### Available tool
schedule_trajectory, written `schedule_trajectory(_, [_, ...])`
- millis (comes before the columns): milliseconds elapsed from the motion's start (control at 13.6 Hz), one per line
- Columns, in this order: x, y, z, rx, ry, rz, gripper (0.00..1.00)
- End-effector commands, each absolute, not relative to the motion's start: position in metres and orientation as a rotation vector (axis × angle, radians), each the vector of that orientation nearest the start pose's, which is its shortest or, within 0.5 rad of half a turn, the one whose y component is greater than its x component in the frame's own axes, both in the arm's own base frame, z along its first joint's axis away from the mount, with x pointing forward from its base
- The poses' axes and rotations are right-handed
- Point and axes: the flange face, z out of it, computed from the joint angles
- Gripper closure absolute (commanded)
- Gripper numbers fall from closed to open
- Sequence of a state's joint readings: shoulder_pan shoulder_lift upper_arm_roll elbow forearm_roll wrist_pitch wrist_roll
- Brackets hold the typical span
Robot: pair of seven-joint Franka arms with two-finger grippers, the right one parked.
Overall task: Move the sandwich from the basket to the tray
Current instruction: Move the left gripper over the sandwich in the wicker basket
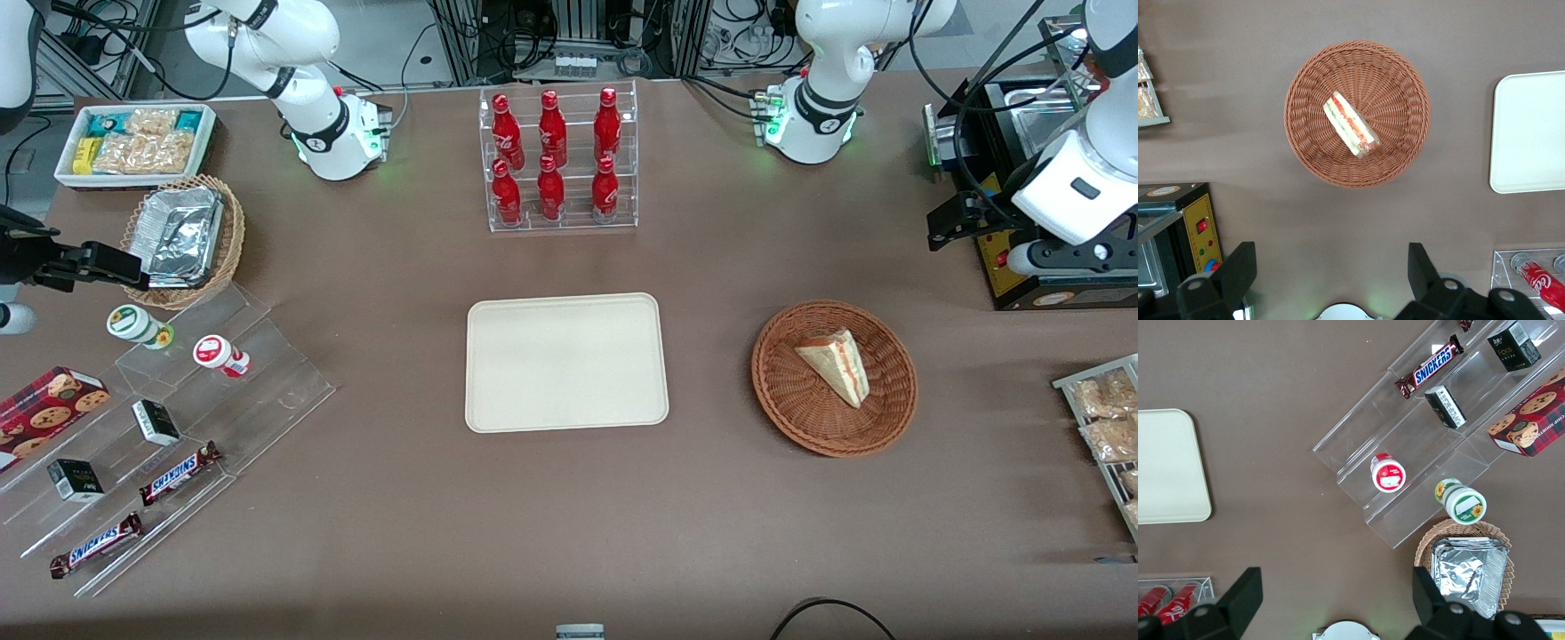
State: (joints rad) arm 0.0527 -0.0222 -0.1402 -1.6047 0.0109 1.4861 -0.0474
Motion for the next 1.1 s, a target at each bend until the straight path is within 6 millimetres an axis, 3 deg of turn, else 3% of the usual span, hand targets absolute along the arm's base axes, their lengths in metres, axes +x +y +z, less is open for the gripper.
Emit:
schedule_trajectory(0, [0.534,-0.052,0.617,-3.127,0.098,0.122,0.00])
schedule_trajectory(147, [0.538,-0.052,0.603,-3.127,0.103,0.124,0.00])
schedule_trajectory(1027, [0.544,-0.053,0.468,-3.139,0.075,0.034,0.00])
